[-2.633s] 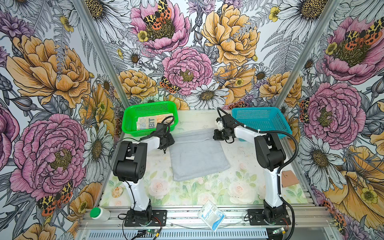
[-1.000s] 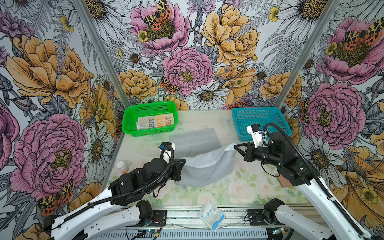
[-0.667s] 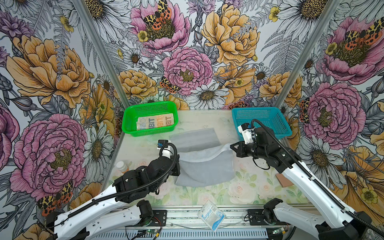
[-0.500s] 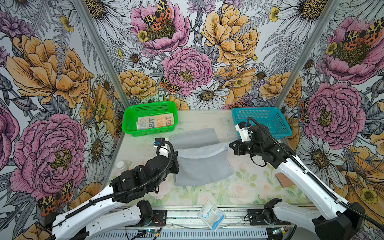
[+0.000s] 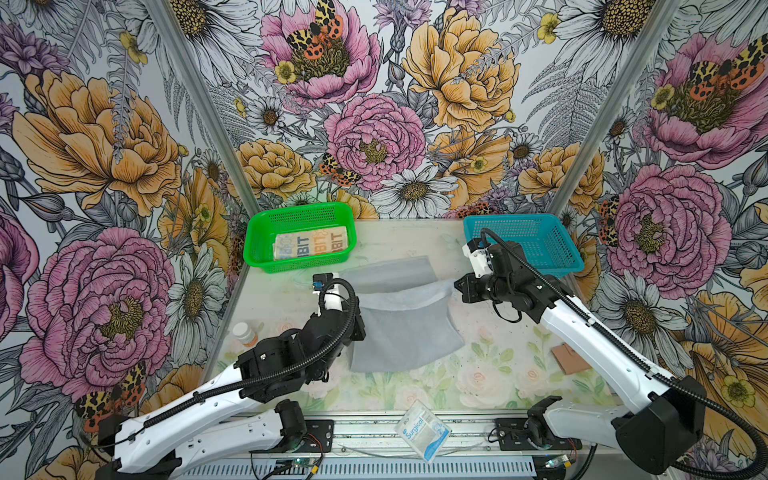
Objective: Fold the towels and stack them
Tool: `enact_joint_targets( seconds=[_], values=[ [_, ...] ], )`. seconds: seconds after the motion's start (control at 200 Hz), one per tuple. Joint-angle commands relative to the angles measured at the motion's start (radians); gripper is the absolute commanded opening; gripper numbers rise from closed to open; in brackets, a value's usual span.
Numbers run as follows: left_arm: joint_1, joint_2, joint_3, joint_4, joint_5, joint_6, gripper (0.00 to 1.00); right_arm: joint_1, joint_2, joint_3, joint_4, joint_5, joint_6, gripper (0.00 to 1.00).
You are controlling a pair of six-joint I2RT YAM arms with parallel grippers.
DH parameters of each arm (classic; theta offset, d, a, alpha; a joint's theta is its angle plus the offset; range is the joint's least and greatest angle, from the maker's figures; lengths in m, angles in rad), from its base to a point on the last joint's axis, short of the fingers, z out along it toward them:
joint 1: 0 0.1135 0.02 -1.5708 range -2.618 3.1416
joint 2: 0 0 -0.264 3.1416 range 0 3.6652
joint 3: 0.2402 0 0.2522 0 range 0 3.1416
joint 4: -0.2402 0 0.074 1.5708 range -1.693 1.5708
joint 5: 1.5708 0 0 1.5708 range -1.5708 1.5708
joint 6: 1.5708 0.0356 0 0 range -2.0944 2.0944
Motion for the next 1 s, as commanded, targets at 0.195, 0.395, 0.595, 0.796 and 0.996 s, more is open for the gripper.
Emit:
enact_joint_targets(
  seconds=[0.195,0.395,0.595,0.796,0.996],
  values=[
    [0.502,0.130,-0.072,0.182,0.596,0.151,0.00,-0.035,0.178,0.103,0.133,0.009,-0.035,0.00],
    [0.617,0.278,-0.022,0.239,0.636,0.219,0.00,-0.060,0.310,0.189,0.153,-0.004,-0.061,0.00],
    [0.684,0.388,0.014,0.319,0.671,0.244,0.00,-0.082,0.412,0.282,0.153,0.006,-0.093,0.00],
    [0.725,0.536,0.029,0.413,0.705,0.251,0.00,-0.111,0.507,0.342,0.155,-0.023,-0.103,0.00],
    [0.766,0.613,0.007,0.503,0.670,0.226,0.00,-0.116,0.621,0.421,0.156,-0.056,-0.115,0.00]
  ],
)
